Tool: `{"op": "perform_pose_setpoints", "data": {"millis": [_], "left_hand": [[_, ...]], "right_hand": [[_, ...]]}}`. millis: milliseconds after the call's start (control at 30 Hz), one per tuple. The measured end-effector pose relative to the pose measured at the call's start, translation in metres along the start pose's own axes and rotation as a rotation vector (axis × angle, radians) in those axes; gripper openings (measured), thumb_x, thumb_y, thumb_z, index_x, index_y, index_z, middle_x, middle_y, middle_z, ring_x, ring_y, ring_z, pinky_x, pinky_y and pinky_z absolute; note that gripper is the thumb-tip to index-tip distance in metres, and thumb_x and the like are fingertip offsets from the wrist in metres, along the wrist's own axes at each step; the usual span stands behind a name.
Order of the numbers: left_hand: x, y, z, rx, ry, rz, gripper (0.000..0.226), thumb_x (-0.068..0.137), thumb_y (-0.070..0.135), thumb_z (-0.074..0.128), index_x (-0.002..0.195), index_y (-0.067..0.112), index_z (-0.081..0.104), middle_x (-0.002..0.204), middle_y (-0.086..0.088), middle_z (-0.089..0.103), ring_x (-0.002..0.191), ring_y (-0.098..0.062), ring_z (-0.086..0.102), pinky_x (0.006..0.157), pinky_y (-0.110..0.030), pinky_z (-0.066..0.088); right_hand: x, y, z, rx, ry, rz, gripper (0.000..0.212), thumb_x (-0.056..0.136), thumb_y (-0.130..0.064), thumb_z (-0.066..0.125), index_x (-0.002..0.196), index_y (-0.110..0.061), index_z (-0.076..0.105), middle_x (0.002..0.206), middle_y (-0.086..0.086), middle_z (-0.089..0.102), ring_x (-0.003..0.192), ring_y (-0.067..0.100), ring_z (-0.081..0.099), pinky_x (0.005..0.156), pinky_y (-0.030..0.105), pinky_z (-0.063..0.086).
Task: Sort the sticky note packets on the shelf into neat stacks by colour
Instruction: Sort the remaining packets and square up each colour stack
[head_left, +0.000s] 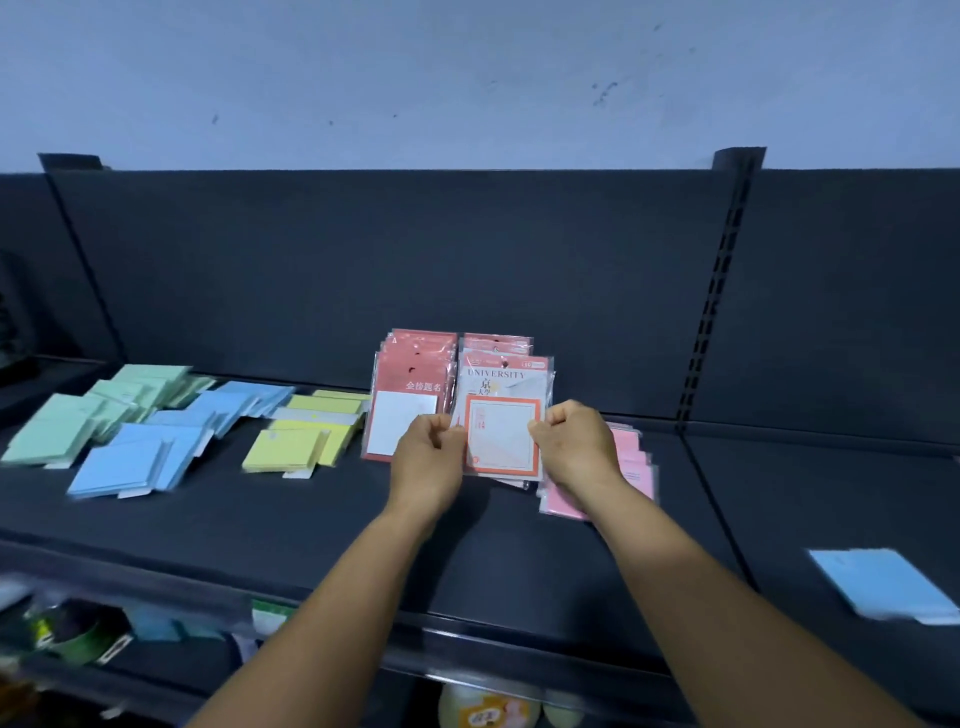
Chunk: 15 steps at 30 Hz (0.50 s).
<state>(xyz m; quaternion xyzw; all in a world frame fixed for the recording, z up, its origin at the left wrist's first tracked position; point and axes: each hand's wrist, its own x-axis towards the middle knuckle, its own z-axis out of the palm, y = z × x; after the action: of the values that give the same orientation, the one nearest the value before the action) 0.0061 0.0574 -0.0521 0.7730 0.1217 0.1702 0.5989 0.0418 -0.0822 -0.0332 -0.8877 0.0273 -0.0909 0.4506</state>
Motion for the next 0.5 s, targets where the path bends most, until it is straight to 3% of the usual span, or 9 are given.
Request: {"op": "perform_pose_setpoints", "data": {"millis": [100,167,233,333,500], "left_hand": [[0.012,-0.013,0.0,0.347,-0.046,0.069,0.024,0.079,0.025,0.07,0.093,0.012,0.055,0.08,0.004,0.058,0.069,-0.011,0.054,0.057,-0.022,0.038],[0.018,-0.019,0.004,0.53,-0.066,0.092,0.039,0.073,0.03,0.076,0.098,0.01,0.053,0.094,-0.004,0.058,0.083,-0.021,0.057,0.064,-0.028,0.042],[0.024,-0.02,0.009,0.6,-0.079,0.109,0.047,0.073,0.029,0.077,0.107,0.007,0.052,0.104,-0.008,0.057,0.095,-0.026,0.058,0.077,-0.033,0.048],[0.032,-0.017,0.014,0.674,-0.087,0.155,0.05,0.078,0.024,0.074,0.115,0.005,0.047,0.113,-0.01,0.053,0.104,-0.027,0.054,0.084,-0.036,0.048],[0.043,-0.019,0.024,0.971,-0.005,0.312,0.044,0.09,0.017,0.054,0.129,0.004,0.036,0.125,-0.01,0.04,0.109,-0.024,0.046,0.08,-0.028,0.041]], "right_hand": [[0.004,-0.004,0.016,-0.104,0.041,0.017,0.033,0.087,-0.017,0.056,0.06,-0.017,0.037,0.059,-0.001,0.041,0.07,0.026,0.042,0.051,0.029,0.032],[0.007,-0.006,0.023,-0.113,0.037,0.047,0.016,0.087,-0.018,0.06,0.081,-0.016,0.045,0.073,0.0,0.051,0.078,0.028,0.05,0.058,0.028,0.034],[0.009,-0.007,0.027,-0.148,0.028,0.061,0.027,0.086,-0.016,0.063,0.103,-0.012,0.042,0.094,0.005,0.062,0.093,0.03,0.059,0.069,0.028,0.04],[0.012,-0.009,0.032,-0.225,0.057,0.026,0.033,0.085,-0.011,0.063,0.103,-0.011,0.035,0.1,0.011,0.064,0.093,0.033,0.061,0.068,0.032,0.042],[0.022,-0.008,0.041,-0.403,0.086,-0.072,0.035,0.084,-0.004,0.06,0.109,-0.009,0.037,0.11,0.012,0.061,0.101,0.034,0.059,0.071,0.034,0.04]]}}
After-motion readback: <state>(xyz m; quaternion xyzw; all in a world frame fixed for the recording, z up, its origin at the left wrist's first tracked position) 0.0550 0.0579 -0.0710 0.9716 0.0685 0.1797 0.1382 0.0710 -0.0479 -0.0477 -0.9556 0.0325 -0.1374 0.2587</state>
